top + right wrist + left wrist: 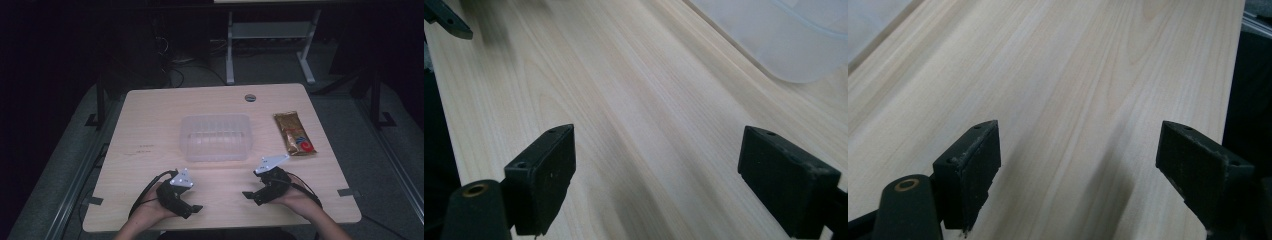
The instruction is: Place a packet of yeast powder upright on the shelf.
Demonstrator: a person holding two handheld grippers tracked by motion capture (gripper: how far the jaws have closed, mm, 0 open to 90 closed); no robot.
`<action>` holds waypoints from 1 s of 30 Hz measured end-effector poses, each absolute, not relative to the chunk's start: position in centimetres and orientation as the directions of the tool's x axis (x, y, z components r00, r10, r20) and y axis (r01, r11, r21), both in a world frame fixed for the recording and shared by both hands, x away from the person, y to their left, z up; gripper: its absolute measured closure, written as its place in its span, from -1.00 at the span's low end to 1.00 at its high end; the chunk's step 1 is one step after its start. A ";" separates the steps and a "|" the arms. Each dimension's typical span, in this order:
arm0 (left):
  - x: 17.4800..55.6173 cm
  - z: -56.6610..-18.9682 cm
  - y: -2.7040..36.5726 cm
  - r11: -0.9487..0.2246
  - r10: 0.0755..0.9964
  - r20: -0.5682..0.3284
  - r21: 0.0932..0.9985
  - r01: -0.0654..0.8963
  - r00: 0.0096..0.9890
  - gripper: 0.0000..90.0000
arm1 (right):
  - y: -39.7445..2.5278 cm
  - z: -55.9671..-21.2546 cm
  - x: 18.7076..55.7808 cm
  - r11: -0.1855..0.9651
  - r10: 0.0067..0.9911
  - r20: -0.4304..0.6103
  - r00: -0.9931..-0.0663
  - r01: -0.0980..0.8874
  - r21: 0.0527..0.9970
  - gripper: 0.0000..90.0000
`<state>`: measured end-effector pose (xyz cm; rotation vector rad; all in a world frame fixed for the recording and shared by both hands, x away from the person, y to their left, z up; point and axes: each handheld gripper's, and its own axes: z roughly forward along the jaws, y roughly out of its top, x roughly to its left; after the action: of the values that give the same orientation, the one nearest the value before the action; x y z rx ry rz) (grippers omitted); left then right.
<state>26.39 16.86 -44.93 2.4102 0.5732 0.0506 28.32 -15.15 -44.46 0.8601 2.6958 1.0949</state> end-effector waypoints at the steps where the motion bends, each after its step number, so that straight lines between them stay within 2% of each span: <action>1: 26.4 -44.9 16.9 -0.690 0.415 -0.106 0.611 0.388 0.904 -0.61 | -15.2 -44.5 28.3 0.580 0.539 0.106 -0.835 0.460 0.672 -0.67; 4: 26.3 -44.9 16.9 -0.690 0.416 -0.106 0.610 0.390 0.903 -0.61 | -15.5 -44.3 28.4 0.578 0.545 0.110 -0.831 0.467 0.669 -0.65; 9: 26.4 -45.1 16.9 -0.685 0.416 -0.112 0.614 0.392 0.903 -0.61 | -16.1 -43.8 28.5 0.548 0.562 0.130 -0.817 0.485 0.681 -0.46; 12: 26.5 -45.1 17.0 -0.678 0.418 -0.110 0.623 0.390 0.902 -0.61 | -16.7 -43.5 28.7 0.523 0.589 0.135 -0.797 0.503 0.688 -0.24; 19: 26.4 -44.9 17.3 -0.680 0.427 -0.105 0.617 0.395 0.898 -0.61 | -18.0 -42.8 29.8 0.488 0.650 0.109 -0.752 0.522 0.700 0.57; 22: 26.5 -44.8 17.4 -0.675 0.431 -0.099 0.624 0.393 0.897 -0.61 | -18.8 -42.4 30.3 0.473 0.670 0.098 -0.736 0.525 0.708 0.79; 23: 26.5 -44.8 17.4 -0.675 0.431 -0.099 0.624 0.393 0.897 -0.61 | -18.8 -42.4 30.3 0.473 0.670 0.098 -0.736 0.525 0.708 0.79; 26: 26.5 -44.8 17.3 -0.680 0.426 -0.097 0.621 0.389 0.899 -0.61 | -19.8 -42.0 31.0 0.459 0.697 0.087 -0.712 0.536 0.708 0.98; 30: 26.5 -44.8 17.3 -0.679 0.427 -0.101 0.621 0.393 0.898 -0.61 | -21.0 -41.7 31.8 0.453 0.725 0.056 -0.687 0.536 0.713 0.99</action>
<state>26.48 17.30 -44.84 2.3923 0.5850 0.0682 31.81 -21.01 -41.69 1.0877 2.4489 1.0629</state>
